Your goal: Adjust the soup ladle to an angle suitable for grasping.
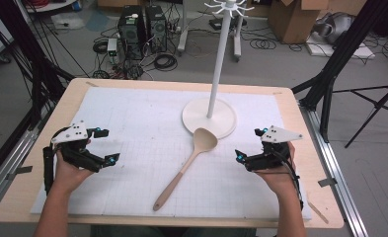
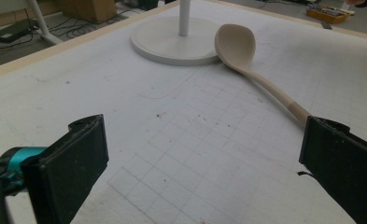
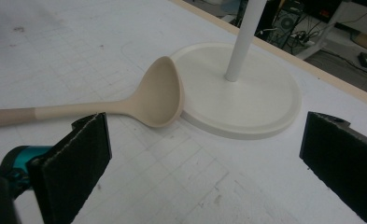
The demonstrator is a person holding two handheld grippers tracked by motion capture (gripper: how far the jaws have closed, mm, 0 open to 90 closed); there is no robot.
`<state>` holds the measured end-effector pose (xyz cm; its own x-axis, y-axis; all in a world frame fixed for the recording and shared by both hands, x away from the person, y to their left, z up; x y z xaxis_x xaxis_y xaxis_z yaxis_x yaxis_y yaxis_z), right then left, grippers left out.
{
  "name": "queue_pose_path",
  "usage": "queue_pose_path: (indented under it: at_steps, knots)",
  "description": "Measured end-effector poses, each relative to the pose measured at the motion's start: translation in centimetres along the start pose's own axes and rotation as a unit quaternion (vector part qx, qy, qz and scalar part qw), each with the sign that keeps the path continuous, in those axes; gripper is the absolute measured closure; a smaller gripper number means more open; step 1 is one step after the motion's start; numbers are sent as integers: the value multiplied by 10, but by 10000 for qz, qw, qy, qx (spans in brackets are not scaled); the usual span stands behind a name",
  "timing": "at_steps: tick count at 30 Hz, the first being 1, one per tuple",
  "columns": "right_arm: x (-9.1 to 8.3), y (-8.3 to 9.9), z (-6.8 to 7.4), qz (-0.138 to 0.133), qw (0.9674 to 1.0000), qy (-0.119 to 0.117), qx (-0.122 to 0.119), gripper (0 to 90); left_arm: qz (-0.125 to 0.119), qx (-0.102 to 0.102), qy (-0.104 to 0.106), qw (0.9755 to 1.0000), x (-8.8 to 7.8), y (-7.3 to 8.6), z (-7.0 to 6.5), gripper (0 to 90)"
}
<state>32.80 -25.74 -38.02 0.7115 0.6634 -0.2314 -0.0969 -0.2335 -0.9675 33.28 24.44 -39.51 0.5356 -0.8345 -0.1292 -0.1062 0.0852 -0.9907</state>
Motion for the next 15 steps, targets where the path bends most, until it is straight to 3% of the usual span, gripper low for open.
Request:
queue_pose_path:
  at_steps: [6,15]
  knots:
    - [-2,1,-3,-24,10000,23,9,8,39,5,-33,10000,0,2,0,17]
    - [-3,0,0,-20,9999,12,-170,8,27,37,-24,10000,-1,0,-1,17]
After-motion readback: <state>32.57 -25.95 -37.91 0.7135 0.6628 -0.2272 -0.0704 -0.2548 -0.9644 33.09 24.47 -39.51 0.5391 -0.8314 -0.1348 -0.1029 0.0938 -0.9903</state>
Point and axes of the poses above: each handheld gripper's, and its own axes: x roughly forward along the jaws, y roughly out of its underside, z roughly to its left, the point moved 3 cm from there along x, roughly forward along the jaws, and after that the axes turned 15 degrees about -z, right-handed, at the moved point
